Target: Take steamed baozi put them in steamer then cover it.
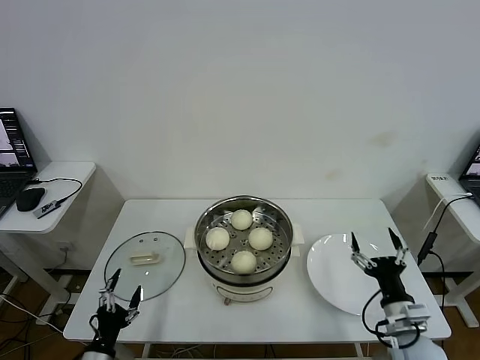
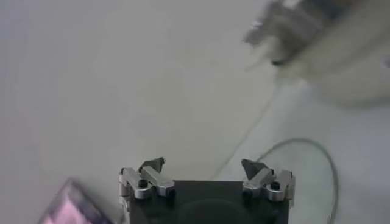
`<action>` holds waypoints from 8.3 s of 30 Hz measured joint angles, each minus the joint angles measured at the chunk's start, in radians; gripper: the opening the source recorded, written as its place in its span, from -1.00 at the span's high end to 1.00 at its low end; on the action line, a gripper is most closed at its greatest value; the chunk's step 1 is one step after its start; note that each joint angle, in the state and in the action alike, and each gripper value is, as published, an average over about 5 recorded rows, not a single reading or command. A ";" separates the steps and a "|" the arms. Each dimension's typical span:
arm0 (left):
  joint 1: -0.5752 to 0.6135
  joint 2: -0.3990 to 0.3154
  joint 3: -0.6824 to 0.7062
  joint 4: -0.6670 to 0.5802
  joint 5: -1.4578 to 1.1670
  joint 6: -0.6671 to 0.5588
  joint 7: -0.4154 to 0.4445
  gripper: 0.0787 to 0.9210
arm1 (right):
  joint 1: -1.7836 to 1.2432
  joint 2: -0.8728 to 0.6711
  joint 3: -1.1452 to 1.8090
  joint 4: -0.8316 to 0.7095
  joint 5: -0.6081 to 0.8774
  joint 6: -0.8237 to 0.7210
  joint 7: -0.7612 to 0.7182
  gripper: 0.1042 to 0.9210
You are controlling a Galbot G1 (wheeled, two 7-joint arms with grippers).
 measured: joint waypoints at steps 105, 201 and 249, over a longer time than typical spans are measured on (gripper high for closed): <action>-0.457 0.190 0.080 0.361 0.101 0.067 0.040 0.83 | -0.168 0.154 0.150 -0.004 -0.132 0.109 -0.020 -0.76; -0.723 -0.226 0.697 0.070 0.522 0.592 0.556 0.83 | -0.112 0.203 0.045 -0.161 -0.359 0.135 -0.002 -0.76; -0.192 0.002 0.362 -0.393 -0.283 0.333 0.244 -0.77 | -0.158 0.183 0.009 -0.129 -0.355 0.132 -0.014 -0.76</action>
